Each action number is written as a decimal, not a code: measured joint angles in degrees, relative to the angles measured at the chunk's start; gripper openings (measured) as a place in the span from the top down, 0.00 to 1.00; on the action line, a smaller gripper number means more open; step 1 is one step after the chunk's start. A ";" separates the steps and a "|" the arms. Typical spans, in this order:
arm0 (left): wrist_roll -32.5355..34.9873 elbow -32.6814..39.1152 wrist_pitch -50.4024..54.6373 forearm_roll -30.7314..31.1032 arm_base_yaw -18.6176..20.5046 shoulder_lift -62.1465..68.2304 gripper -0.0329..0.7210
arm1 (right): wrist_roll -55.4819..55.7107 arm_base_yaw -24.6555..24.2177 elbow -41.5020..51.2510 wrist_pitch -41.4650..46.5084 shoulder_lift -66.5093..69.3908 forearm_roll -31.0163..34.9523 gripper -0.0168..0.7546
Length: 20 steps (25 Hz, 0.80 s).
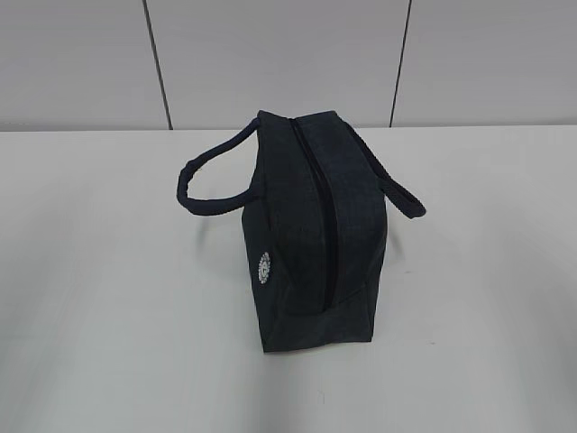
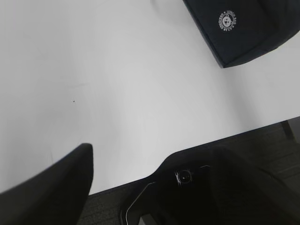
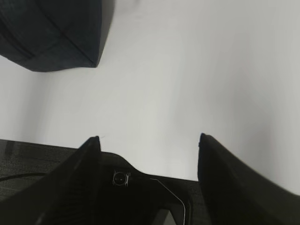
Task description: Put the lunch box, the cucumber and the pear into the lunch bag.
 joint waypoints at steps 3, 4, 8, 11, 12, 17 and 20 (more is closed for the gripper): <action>-0.02 3.19 0.12 1.17 0.00 -5.92 0.28 | 0.57 0.00 1.78 1.79 -5.38 -0.10 0.36; -0.07 4.07 0.13 1.59 0.00 -7.54 0.29 | 0.70 0.00 2.24 2.50 -6.94 -0.23 0.36; -0.35 6.67 0.30 3.43 -0.11 -11.55 0.32 | 2.29 0.00 3.66 4.11 -14.25 -3.50 0.36; -2.31 8.69 0.32 5.27 -0.11 -13.35 0.32 | 4.25 0.00 3.76 4.35 -18.85 -8.03 0.36; -3.03 9.50 0.32 5.91 -0.11 -13.84 0.32 | 4.72 0.00 3.76 4.38 -20.09 -9.32 0.36; -4.65 14.27 -0.92 7.29 -0.11 -14.61 0.33 | 5.34 0.00 4.55 4.58 -21.82 -13.80 0.36; -4.73 17.00 -3.65 7.74 -0.11 -14.86 0.33 | 5.56 0.00 5.99 4.58 -21.82 -14.09 0.36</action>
